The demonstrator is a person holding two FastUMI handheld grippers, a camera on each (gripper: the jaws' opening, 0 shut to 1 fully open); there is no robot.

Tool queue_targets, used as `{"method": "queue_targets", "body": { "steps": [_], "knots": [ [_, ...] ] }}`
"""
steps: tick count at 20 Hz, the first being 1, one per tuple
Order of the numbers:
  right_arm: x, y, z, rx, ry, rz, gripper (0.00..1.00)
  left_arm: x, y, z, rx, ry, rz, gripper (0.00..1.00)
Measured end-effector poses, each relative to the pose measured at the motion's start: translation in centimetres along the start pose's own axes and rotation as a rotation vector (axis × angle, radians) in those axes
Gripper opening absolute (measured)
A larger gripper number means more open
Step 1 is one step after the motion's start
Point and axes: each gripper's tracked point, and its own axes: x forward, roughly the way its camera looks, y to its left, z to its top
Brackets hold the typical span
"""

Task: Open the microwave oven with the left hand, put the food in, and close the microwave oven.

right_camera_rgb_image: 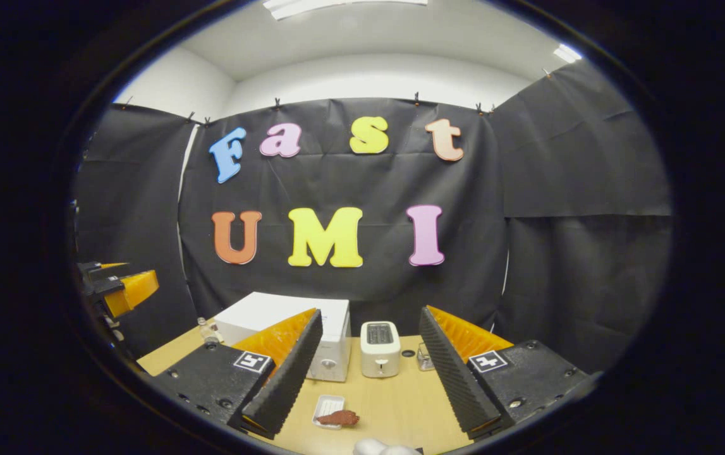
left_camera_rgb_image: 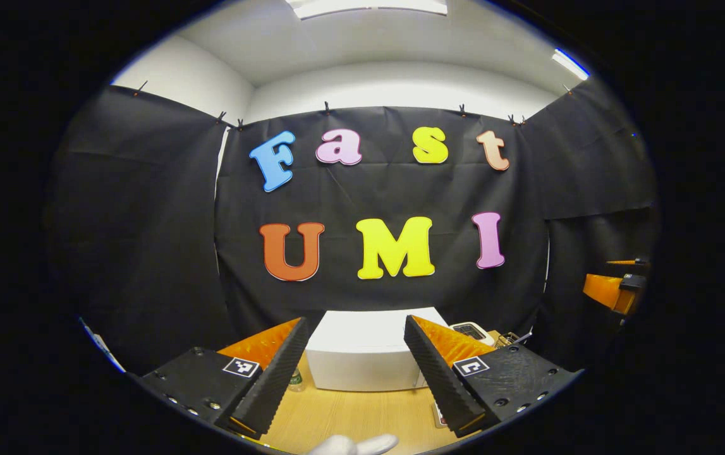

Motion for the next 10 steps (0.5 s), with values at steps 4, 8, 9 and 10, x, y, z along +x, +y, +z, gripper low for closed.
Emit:
{"method": "queue_targets", "body": {
  "steps": [4, 8, 9, 10],
  "knots": [
    [0.5, -1.3, 1.1, 0.011, -0.016, -0.008, 0.99, 3.0, -2.3, -3.6, -0.022, -0.015, -0.031, 0.95],
    [0.8, -4.0, 2.1, -0.013, -0.016, -0.063, 0.98, 6.9, -5.7, -10.3, -0.07, 0.052, -0.063, 0.94],
    [1.0, -4.4, 2.3, -0.018, -0.019, -0.08, 0.98, 7.7, -6.7, -12.0, -0.065, 0.067, -0.076, 0.94],
    [1.1, -5.0, 2.1, -0.032, -0.005, -0.091, 0.99, 8.6, -7.8, -13.3, -0.057, 0.079, -0.091, 0.93]
  ]
}}
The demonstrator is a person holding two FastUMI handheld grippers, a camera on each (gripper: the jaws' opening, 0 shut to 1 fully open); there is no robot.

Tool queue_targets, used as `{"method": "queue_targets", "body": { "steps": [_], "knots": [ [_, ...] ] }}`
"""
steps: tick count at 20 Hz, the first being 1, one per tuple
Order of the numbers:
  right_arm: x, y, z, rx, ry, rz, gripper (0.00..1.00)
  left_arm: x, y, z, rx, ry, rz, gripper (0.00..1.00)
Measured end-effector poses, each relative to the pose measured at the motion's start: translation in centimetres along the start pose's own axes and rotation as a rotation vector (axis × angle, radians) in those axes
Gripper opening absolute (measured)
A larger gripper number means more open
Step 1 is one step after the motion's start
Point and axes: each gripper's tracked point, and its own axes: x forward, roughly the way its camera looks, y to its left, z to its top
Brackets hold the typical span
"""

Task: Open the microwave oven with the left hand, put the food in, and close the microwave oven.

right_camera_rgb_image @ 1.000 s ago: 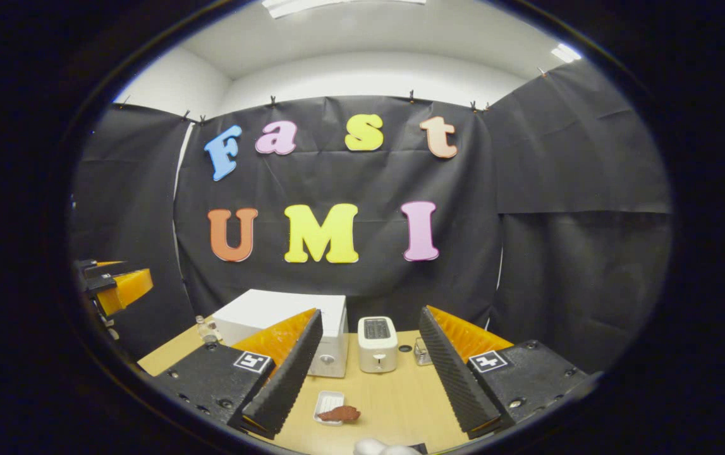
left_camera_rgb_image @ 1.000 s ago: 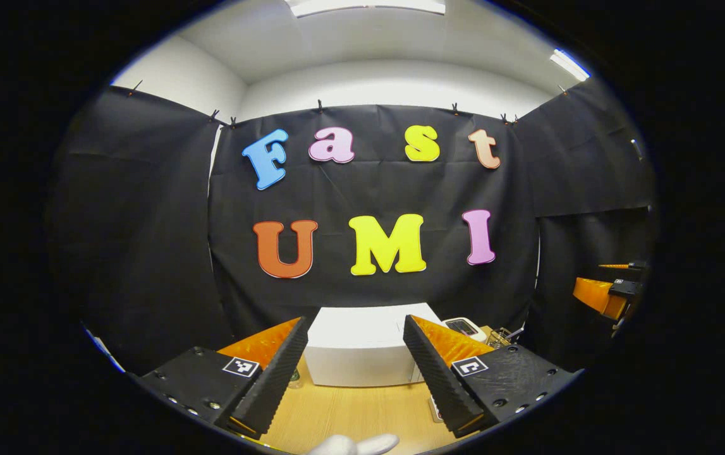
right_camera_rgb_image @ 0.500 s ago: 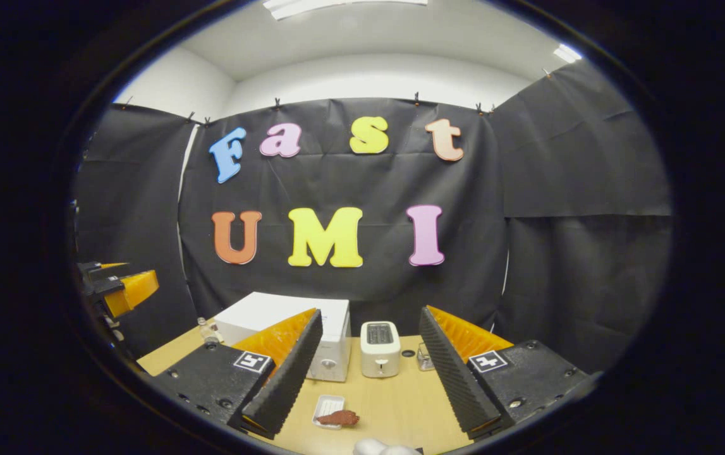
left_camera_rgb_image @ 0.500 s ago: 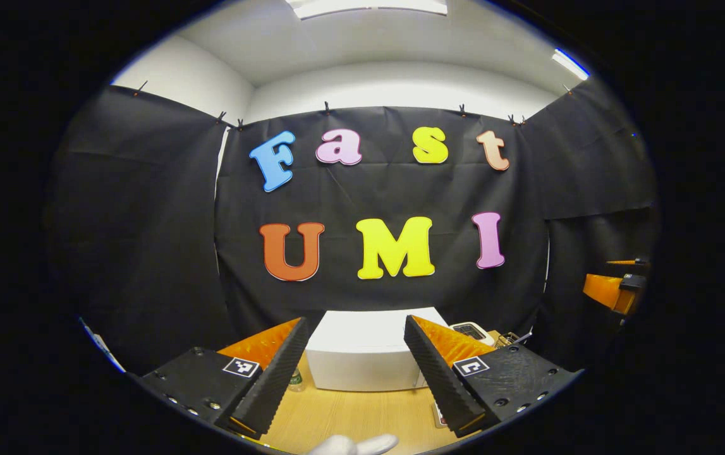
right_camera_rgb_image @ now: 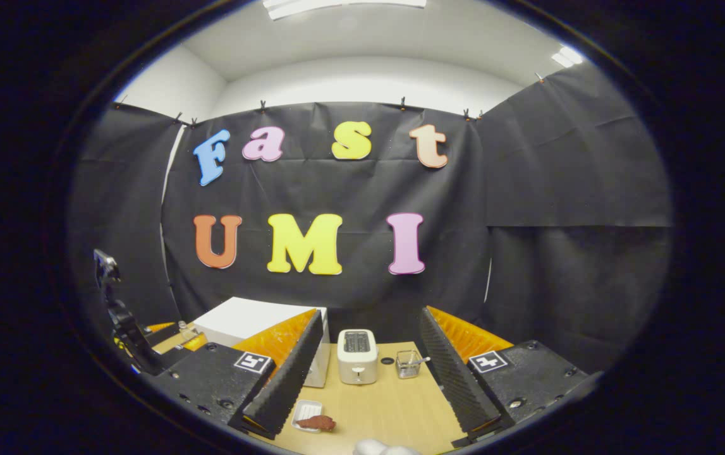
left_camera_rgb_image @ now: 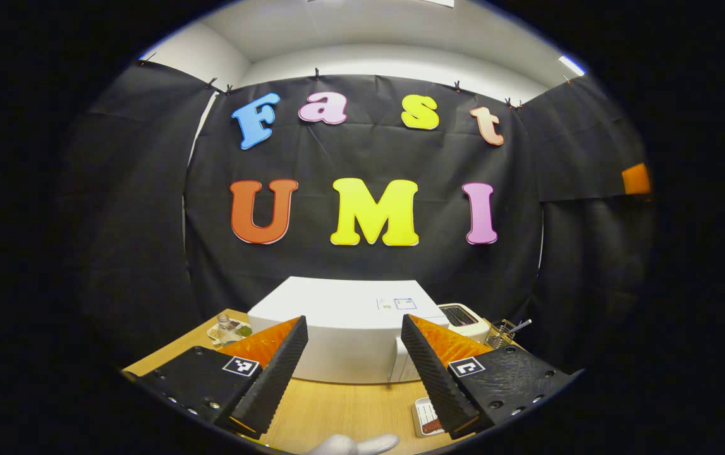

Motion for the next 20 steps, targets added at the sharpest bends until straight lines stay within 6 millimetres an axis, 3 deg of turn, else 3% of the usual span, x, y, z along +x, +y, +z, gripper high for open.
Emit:
{"method": "queue_targets", "body": {
  "steps": [6, 10, 14, 17, 19, 20],
  "knots": [
    [0.7, -2.5, -1.3, 0.002, 0.064, -0.079, 0.99, 7.1, -3.6, -10.2, 0.046, 0.127, -0.028, 0.93],
    [0.4, -3.1, -1.6, -0.044, 0.073, -0.131, 0.99, 12.7, -5.2, -14.9, 0.06, 0.183, -0.037, 0.93],
    [0.1, -3.8, -2.5, -0.076, 0.101, -0.162, 0.96, 15.9, -7.0, -16.2, 0.057, 0.185, -0.069, 0.95],
    [0.1, -4.6, -2.5, -0.078, 0.104, -0.184, 0.96, 16.8, -7.5, -16.2, 0.07, 0.169, -0.07, 0.92],
    [0.2, -5.0, -2.8, -0.064, 0.111, -0.187, 1.0, 17.1, -7.4, -16.4, 0.069, 0.178, -0.058, 0.8],
    [0.5, -5.2, -3.0, -0.06, 0.114, -0.189, 1.0, 17.2, -6.7, -16.1, 0.077, 0.172, -0.026, 0.53]
  ]
}}
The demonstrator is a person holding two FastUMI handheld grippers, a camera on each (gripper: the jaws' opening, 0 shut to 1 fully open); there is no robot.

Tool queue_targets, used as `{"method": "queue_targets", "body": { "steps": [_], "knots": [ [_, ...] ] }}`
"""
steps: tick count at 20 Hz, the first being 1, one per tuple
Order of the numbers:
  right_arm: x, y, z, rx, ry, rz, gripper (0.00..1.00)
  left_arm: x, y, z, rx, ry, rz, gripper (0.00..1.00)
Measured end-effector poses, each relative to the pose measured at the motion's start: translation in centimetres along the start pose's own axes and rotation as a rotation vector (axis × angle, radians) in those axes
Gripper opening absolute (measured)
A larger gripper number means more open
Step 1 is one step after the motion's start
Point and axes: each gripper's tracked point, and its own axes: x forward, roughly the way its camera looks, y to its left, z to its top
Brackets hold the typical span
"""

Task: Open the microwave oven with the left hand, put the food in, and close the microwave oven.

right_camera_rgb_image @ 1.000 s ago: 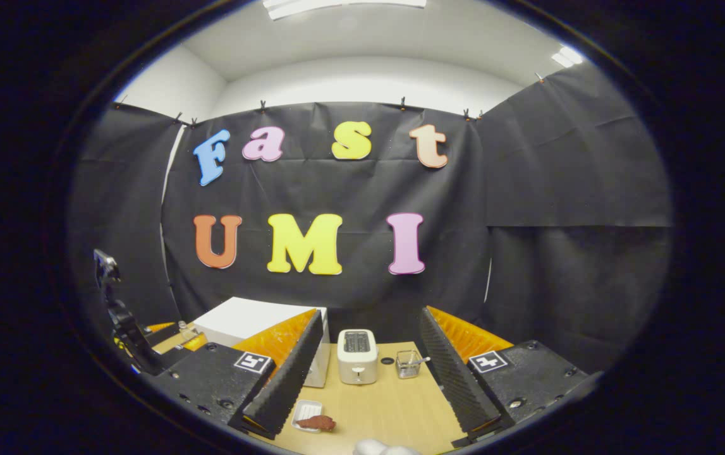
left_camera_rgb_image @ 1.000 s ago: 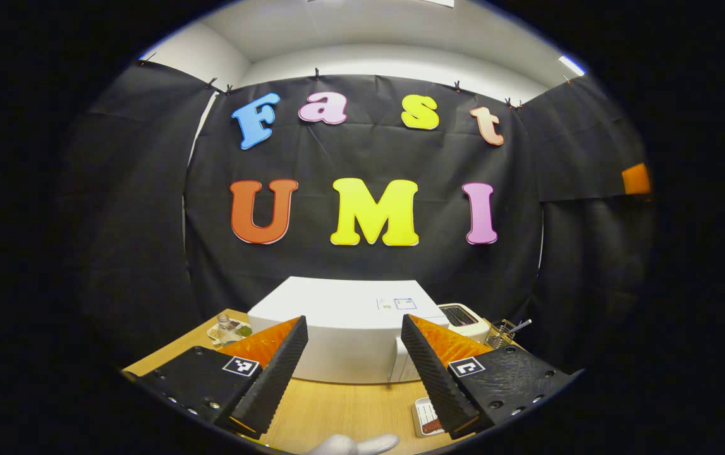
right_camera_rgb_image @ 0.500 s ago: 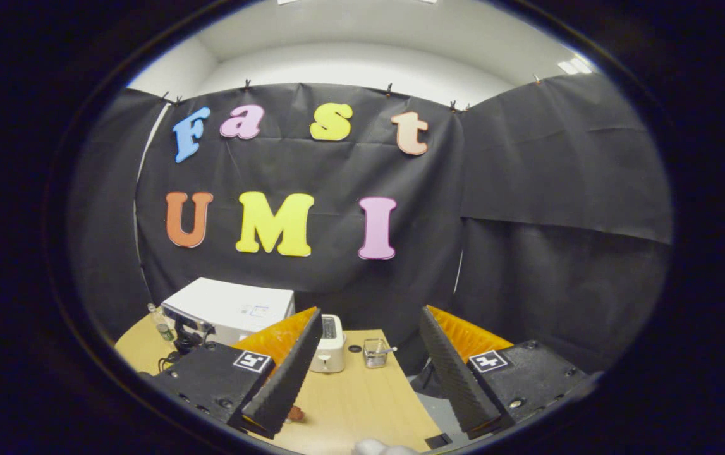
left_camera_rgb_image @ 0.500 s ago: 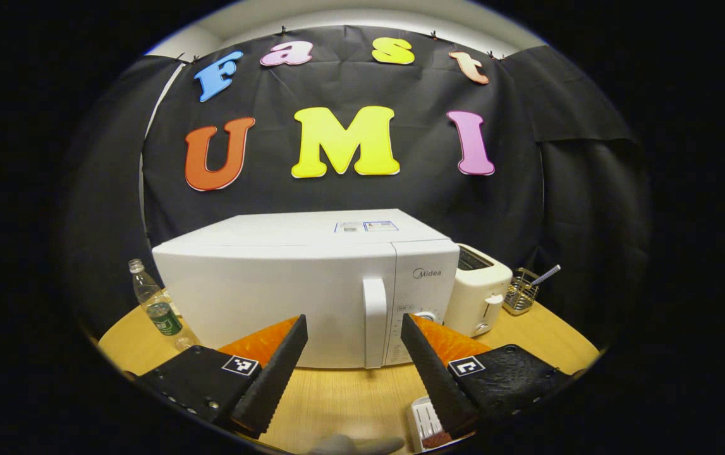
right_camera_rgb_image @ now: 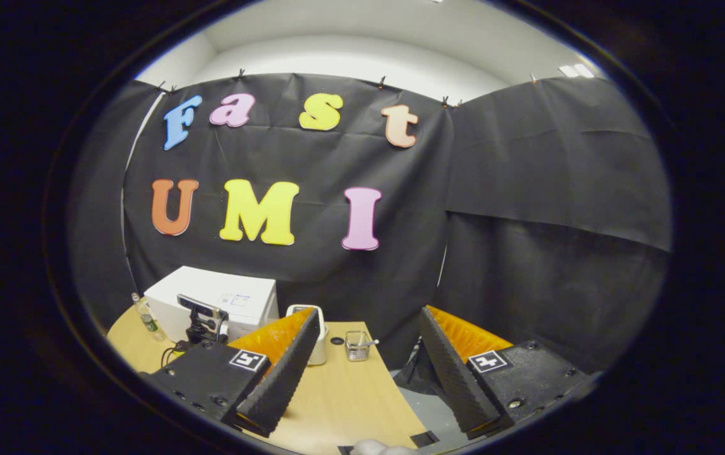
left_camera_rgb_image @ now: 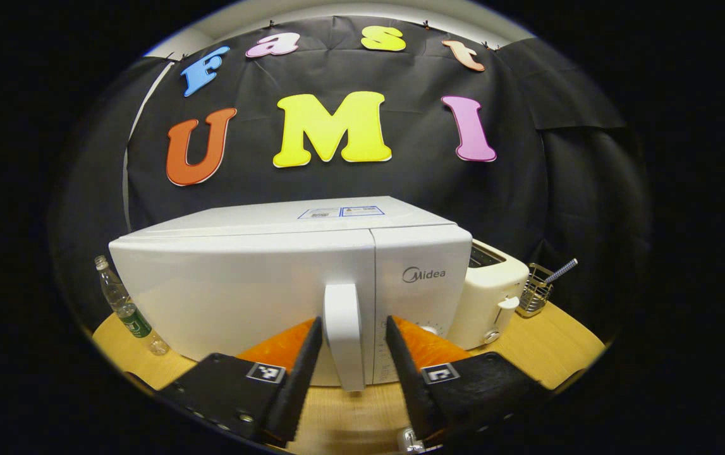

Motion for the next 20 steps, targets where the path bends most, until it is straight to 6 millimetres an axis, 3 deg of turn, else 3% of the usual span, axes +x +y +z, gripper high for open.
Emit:
{"method": "queue_targets", "body": {
  "steps": [2, 3, 4, 5, 6, 9, 10, 13, 14, 15, 18, 19, 20],
  "knots": [
    [0.4, 0.1, -0.5, 0.008, 0.014, 0.007, 1.0, 0.1, -0.2, -0.1, -0.031, 0.003, -0.008, 0.29],
    [0.6, 0.3, -0.5, 0.014, 0.018, 0.013, 1.0, 0.3, -0.1, -0.3, -0.036, 0.009, -0.006, 0.41],
    [0.8, 0.3, -0.6, 0.019, 0.021, 0.016, 0.96, 0.0, -0.1, -0.5, -0.035, 0.014, -0.002, 0.24],
    [0.9, 0.5, -0.6, 0.022, 0.023, 0.021, 1.0, -0.1, 0.0, -0.6, -0.033, 0.018, 0.003, 0.1],
    [1.1, 0.6, -0.7, 0.021, 0.027, 0.025, 1.0, -0.1, 0.0, -0.5, -0.028, 0.011, -0.005, 0.17],
    [1.3, 0.9, -0.6, 0.015, 0.028, 0.035, 1.0, -0.3, 0.0, -0.7, -0.033, 0.019, -0.032, 0.13],
    [1.2, 0.9, -0.7, 0.015, 0.029, 0.04, 0.96, -0.4, 0.0, -0.8, -0.033, 0.025, -0.037, 0.14],
    [1.2, 1.3, -0.7, 0.014, 0.033, 0.053, 1.0, -1.2, -0.1, -1.2, -0.06, 0.051, -0.062, 0.14],
    [1.2, 1.4, -0.7, 0.012, 0.035, 0.058, 0.96, -2.3, 0.0, -1.4, -0.067, 0.038, -0.061, 0.14],
    [1.2, 1.6, -0.7, 0.005, 0.034, 0.063, 1.0, -3.4, 0.2, -2.1, -0.043, 0.033, -0.067, 0.14],
    [1.0, 2.9, -0.5, 0.002, 0.023, 0.103, 1.0, -7.9, 1.5, -2.7, 0.012, 0.008, -0.099, 0.13],
    [0.9, 3.6, -0.6, 0.003, 0.025, 0.121, 0.96, -9.3, 2.1, -3.2, -0.008, 0.025, -0.123, 0.13],
    [0.8, 4.4, -0.9, 0.002, 0.029, 0.143, 1.0, -10.9, 2.6, -3.8, -0.034, 0.049, -0.144, 0.14]
  ]
}}
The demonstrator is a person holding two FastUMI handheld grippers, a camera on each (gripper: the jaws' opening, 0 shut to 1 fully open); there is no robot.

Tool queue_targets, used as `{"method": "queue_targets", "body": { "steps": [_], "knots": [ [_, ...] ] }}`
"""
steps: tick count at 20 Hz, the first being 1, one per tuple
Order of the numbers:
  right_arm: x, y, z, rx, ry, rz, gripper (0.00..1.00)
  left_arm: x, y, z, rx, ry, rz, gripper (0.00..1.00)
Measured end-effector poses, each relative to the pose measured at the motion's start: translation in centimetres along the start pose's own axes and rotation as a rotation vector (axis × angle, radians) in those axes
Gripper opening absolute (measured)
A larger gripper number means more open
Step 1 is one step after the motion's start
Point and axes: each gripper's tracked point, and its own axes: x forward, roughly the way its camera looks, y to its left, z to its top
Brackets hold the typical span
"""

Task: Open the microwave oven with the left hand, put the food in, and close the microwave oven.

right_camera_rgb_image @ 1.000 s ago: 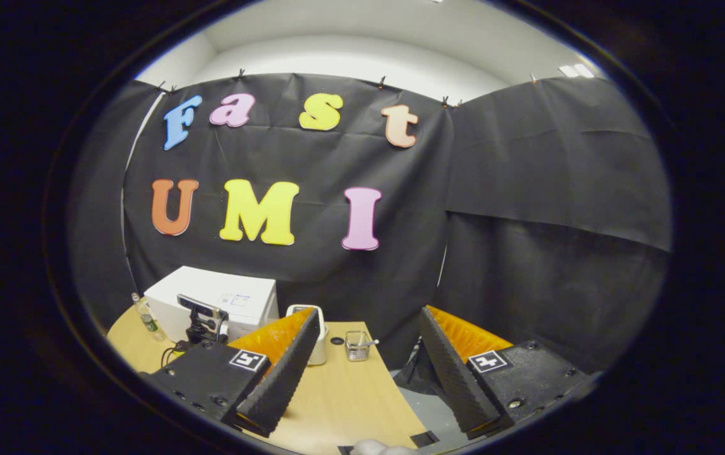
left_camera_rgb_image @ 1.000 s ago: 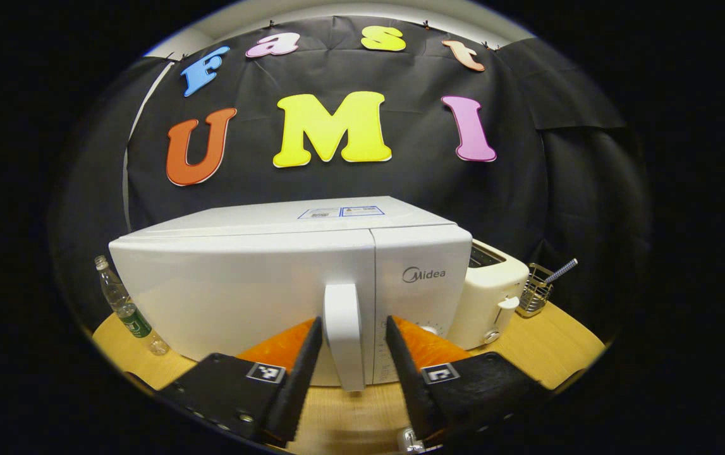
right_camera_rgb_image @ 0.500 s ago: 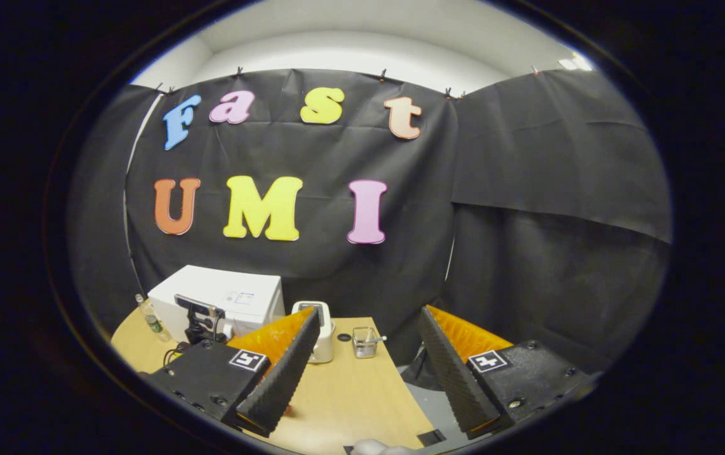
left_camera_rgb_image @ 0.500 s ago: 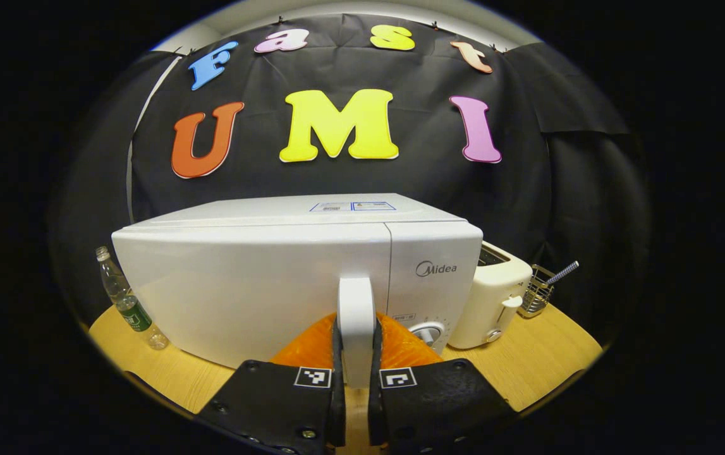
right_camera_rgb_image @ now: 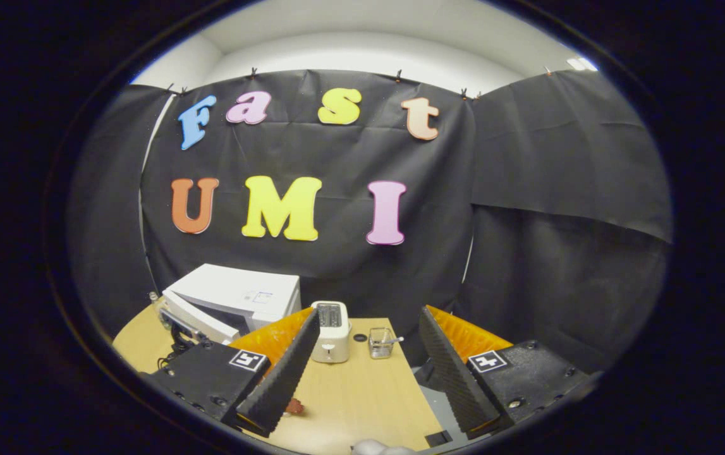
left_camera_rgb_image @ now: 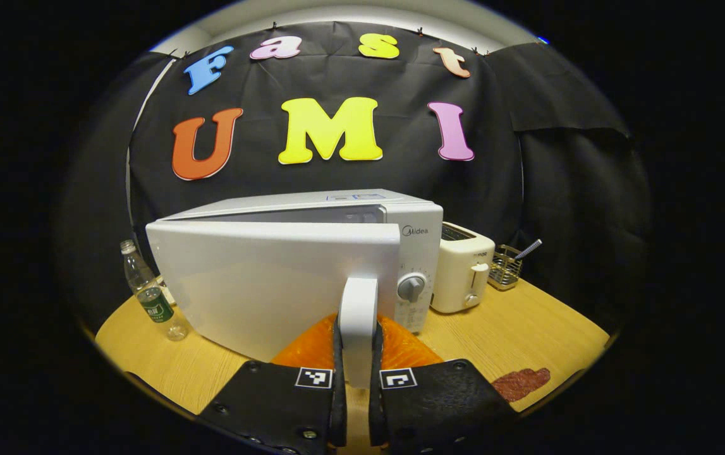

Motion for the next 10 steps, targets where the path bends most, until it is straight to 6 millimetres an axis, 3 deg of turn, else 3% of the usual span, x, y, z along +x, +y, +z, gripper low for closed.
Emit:
{"method": "queue_targets", "body": {
  "steps": [2, 5, 10],
  "knots": [
    [0.0, 1.7, -0.2, -0.009, 0.008, 0.043, 0.96, -3.1, 1.4, -0.9, 0.011, 0.019, -0.002, 0.14],
    [-0.2, 4.9, -0.3, -0.009, 0.012, 0.121, 1.0, -7.1, 4.0, -1.9, 0.035, 0.037, 0.053, 0.13],
    [-1.0, 9.4, -0.8, -0.012, 0.015, 0.227, 1.0, -11.7, 8.4, -3.4, 0.032, 0.065, 0.16, 0.13]
  ]
}}
